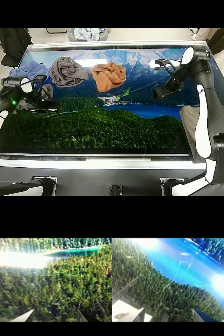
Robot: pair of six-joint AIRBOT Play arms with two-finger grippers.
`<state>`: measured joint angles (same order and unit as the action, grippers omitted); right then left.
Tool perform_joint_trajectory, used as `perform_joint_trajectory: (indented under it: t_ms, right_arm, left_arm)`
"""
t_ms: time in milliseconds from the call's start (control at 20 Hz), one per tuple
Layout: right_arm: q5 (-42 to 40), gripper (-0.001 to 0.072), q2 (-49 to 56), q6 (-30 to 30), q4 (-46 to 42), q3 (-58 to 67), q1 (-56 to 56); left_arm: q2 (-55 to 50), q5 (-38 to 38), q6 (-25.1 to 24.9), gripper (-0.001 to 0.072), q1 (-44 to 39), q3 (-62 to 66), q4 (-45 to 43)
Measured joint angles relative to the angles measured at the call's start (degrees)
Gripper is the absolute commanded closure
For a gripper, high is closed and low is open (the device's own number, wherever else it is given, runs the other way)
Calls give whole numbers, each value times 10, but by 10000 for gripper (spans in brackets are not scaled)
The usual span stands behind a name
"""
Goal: Fold the shirts.
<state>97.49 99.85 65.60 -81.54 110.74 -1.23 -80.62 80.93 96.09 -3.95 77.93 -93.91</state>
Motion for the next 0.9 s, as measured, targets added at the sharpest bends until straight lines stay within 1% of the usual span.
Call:
perform_joint_trajectory:
  t_ms: [250,500,700,800,900]
  right_arm:
    - [-40,22,0,0,0,0,0]
    - [-108,22,0,-9,-3,0,0]
    - [-154,22,3,-11,-4,0,0]
    - [-166,23,8,-11,-4,0,0]
    - [-169,26,14,-13,-4,0,0]
  left_arm:
    - [-9,-9,0,83,3,0,0]
    - [-30,-19,3,83,3,0,2]
    - [-57,-37,17,81,3,0,33]
    - [-66,-77,21,-13,3,2,56]
    - [-78,-127,21,-13,3,18,89]
